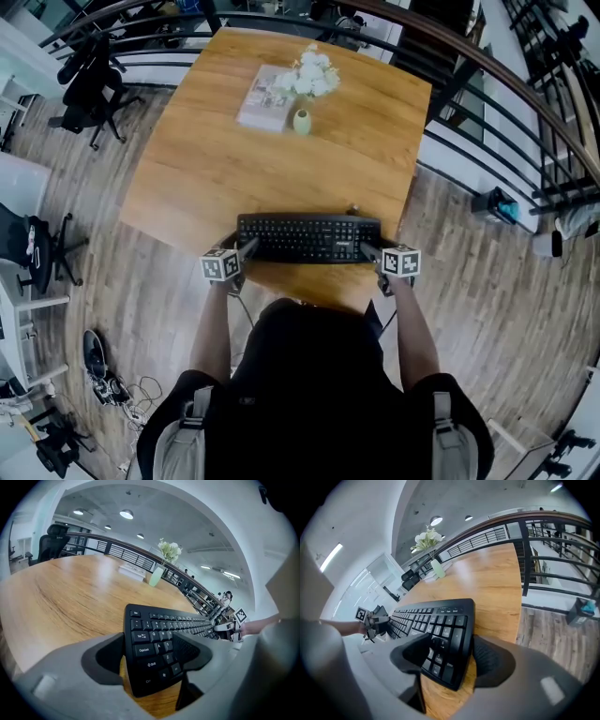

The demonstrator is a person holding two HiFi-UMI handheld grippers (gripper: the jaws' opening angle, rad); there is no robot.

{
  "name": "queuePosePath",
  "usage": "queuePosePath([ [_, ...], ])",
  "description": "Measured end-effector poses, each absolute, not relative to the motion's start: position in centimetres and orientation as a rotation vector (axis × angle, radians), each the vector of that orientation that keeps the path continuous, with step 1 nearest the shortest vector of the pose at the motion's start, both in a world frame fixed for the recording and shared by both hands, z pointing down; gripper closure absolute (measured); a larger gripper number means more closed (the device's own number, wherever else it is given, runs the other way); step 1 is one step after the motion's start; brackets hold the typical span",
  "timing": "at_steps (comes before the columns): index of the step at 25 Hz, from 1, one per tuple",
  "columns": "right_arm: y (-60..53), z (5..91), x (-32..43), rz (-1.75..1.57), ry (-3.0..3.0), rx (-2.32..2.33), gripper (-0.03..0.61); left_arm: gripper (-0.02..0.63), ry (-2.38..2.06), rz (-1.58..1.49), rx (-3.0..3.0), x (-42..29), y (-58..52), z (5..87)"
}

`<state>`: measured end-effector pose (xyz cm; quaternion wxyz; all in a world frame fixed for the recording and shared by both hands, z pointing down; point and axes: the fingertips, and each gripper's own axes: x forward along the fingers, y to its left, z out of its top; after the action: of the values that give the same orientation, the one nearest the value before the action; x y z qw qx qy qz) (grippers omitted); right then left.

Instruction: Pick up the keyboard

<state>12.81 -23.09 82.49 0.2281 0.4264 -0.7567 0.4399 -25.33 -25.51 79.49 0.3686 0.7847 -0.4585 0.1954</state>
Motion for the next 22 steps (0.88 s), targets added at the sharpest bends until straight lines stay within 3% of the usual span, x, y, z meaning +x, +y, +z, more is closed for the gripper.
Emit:
queuePosePath([
  [22,-22.2,75.8,11.4,1.135,-2.245,1.262,0.299,0.295,-1.264,0.395,2.146,-26.7,-23.9,73.5],
])
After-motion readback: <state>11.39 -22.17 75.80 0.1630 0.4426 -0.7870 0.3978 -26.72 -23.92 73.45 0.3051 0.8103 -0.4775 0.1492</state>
